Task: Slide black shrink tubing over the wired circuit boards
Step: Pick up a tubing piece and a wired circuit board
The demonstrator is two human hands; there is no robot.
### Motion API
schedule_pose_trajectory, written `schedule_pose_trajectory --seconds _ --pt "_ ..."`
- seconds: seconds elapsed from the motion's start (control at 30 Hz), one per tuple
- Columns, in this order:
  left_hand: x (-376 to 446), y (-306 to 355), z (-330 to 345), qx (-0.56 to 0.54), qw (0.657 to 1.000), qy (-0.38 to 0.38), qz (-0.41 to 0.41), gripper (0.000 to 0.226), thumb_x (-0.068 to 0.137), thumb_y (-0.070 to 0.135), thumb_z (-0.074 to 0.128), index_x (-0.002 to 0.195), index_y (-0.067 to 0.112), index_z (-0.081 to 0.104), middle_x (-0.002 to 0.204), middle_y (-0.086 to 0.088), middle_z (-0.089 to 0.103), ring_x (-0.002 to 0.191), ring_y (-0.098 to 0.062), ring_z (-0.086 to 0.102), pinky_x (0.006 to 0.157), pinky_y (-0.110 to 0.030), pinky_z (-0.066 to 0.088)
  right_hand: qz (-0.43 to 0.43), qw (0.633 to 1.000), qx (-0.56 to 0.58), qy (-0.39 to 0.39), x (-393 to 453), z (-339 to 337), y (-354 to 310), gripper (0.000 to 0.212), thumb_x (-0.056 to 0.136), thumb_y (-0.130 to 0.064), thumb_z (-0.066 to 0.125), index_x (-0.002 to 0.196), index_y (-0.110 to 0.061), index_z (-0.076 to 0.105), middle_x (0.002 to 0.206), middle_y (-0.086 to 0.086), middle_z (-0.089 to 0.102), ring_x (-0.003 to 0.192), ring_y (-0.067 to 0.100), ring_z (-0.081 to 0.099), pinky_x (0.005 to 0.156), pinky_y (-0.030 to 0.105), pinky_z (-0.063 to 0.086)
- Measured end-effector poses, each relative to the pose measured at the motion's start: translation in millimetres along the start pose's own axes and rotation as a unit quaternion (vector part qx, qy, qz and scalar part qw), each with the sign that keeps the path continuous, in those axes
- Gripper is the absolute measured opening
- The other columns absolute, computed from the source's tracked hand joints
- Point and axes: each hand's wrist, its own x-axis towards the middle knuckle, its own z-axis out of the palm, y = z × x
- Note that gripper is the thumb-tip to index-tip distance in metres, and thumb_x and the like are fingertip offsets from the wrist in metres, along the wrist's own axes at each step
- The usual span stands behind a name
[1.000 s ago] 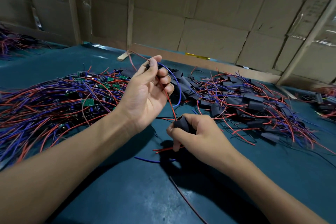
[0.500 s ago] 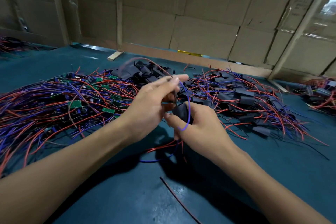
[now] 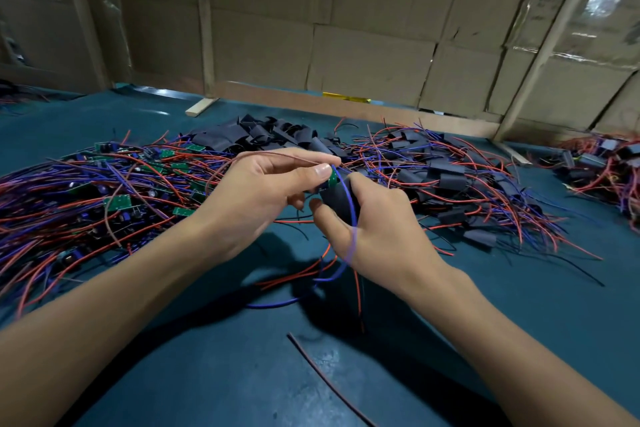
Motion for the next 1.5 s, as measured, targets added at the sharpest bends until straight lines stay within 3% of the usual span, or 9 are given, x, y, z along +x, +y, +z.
schedule_pose_trajectory --seconds 0.23,0.43,0.7,0.8,1.0,1.13,1.33,1.43,1.5 --pt "-1 -1 3 0.003 1.0 0.008 -0.014 0.021 0.075 0.02 0.075 0.091 0.007 0.074 0.076 -0.004 0.065 0.07 -0.013 0.054 0.055 -0.021 0.04 -0.009 0.998 -0.063 -0.02 -2 3 2 0.028 0.083 -0.049 0.055 0.076 -0.028 0.038 0.067 0.001 0.055 0.064 0.028 0.048 0.059 0.034 0.033" --pt "-3 -1 0 0.072 0.997 0.026 -0.029 0.031 0.073 0.033 0.081 0.084 0.008 0.067 0.073 -0.012 0.063 0.069 -0.022 0.047 0.054 -0.027 0.034 -0.029 0.997 -0.056 -0.048 -4 4 2 0.036 0.085 -0.048 0.053 0.108 -0.021 0.056 0.08 0.005 0.063 0.072 0.031 0.055 0.064 0.038 0.043" --pt "-4 -4 1 0.197 0.98 0.02 0.027 0.028 0.082 0.041 0.071 0.071 0.015 0.071 0.072 -0.015 0.058 0.062 -0.014 0.048 0.057 -0.025 0.039 -0.011 0.997 -0.08 -0.013 -1 3 6 0.033 0.087 -0.047 0.066 0.089 -0.02 0.048 0.078 0.009 0.063 0.075 0.039 0.056 0.064 0.042 0.045" --pt "-5 0 -1 0.232 0.971 -0.01 0.059 0.019 0.09 0.029 0.07 0.079 0.015 0.076 0.073 0.004 0.065 0.062 -0.008 0.055 0.057 -0.019 0.044 -0.009 0.996 -0.093 -0.001 -1 0 8 0.041 0.087 -0.052 0.068 0.082 -0.022 0.04 0.07 0.003 0.055 0.07 0.037 0.052 0.06 0.038 0.035" --pt "-8 2 -8 0.506 0.823 -0.086 0.241 0.025 0.093 0.006 0.066 0.117 0.011 0.074 0.094 0.0 0.064 0.087 -0.015 0.063 0.082 -0.026 0.049 -0.05 0.979 -0.199 0.007 2 -13 14 0.027 0.092 -0.047 0.058 0.09 -0.021 0.049 0.082 0.005 0.067 0.082 0.037 0.061 0.059 0.037 0.031" --pt "-3 -2 -20 0.532 0.812 -0.03 0.238 0.034 0.092 0.006 0.062 0.124 0.016 0.07 0.089 0.008 0.056 0.083 -0.006 0.053 0.081 -0.011 0.037 -0.108 0.971 -0.196 0.09 17 -38 26 0.031 0.1 -0.045 0.05 0.097 -0.017 0.063 0.09 0.005 0.064 0.087 0.032 0.057 0.073 0.041 0.045" --pt "6 -16 -38 0.56 0.804 0.062 0.192 0.028 0.093 0.012 0.064 0.119 0.019 0.072 0.089 0.005 0.058 0.085 -0.012 0.05 0.081 -0.029 0.044 -0.09 0.923 -0.309 0.208 34 -81 79 0.035 0.105 -0.051 0.042 0.112 -0.027 0.067 0.111 0.016 0.05 0.104 0.032 0.039 0.085 0.042 0.029" --pt "8 -20 -44 0.599 0.787 0.071 0.13 0.031 0.095 0.022 0.06 0.125 0.02 0.068 0.097 0.001 0.058 0.099 -0.023 0.049 0.09 -0.035 0.043 -0.053 0.916 -0.352 0.184 46 -95 110 0.033 0.103 -0.054 0.041 0.124 -0.038 0.061 0.125 0.015 0.043 0.113 0.031 0.033 0.091 0.043 0.026" --pt "9 -21 -48 0.657 0.749 0.076 0.05 0.039 0.097 0.031 0.056 0.135 0.02 0.062 0.113 -0.006 0.056 0.111 -0.032 0.043 0.099 -0.043 0.039 0.053 0.904 -0.418 0.066 49 -91 130 0.044 0.101 -0.054 0.046 0.143 -0.042 0.049 0.142 0.017 0.038 0.128 0.04 0.033 0.103 0.051 0.027"
